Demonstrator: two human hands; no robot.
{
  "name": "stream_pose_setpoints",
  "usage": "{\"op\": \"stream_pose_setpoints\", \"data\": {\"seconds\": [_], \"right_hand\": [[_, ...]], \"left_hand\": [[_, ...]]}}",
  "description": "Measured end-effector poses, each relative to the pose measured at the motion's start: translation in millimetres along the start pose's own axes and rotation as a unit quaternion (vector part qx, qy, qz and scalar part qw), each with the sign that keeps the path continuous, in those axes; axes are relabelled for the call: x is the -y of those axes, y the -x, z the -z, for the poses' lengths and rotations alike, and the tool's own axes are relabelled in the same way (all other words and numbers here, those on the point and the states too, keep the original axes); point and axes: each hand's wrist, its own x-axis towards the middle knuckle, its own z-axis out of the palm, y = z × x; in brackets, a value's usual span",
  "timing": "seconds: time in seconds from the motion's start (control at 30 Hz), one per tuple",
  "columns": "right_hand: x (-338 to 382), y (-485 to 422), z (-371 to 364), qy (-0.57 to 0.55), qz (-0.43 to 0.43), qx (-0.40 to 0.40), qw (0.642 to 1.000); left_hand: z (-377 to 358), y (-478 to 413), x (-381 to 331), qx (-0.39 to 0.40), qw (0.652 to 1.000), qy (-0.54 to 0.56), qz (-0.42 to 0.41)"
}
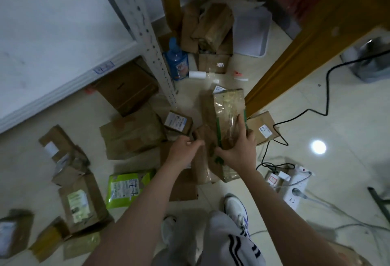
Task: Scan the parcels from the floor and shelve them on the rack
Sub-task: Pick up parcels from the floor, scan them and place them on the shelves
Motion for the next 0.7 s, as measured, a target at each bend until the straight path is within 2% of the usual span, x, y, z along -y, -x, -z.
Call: {"op": "stream_pose_setpoints", "data": {"seconds": [0.17,0.3,0.43,0.57,0.7], "right_hand": [[105.4,61.8,84.4,-0.116,0.066,-0.041,0.990],[187.1,126.3,156.4,-0.169,0.087,-0.033,0.981],[258.3,190.5,220.6,-0.218,0.100,-0.052,0.970],[320.4,245.7,265.8,-0.274,0.141,-0.099,0.946],[366.5,297.9,304.8,-0.381,0.172,-0.110,0.901]], "left_hand": [[38.4,93.0,-46.1,-0.006,0.991,0.127,-0.038],[79.5,184.1,-71.4,-0.008,0.981,0.168,-0.096],[126.9,266.6,-104.3,0.055,0.969,0.151,-0.188],[167.1,340.5,-145.0,-0.001,0.959,0.072,-0.275],[198.6,409.0,-168.1,-0.026,0.945,0.145,-0.293]]}}
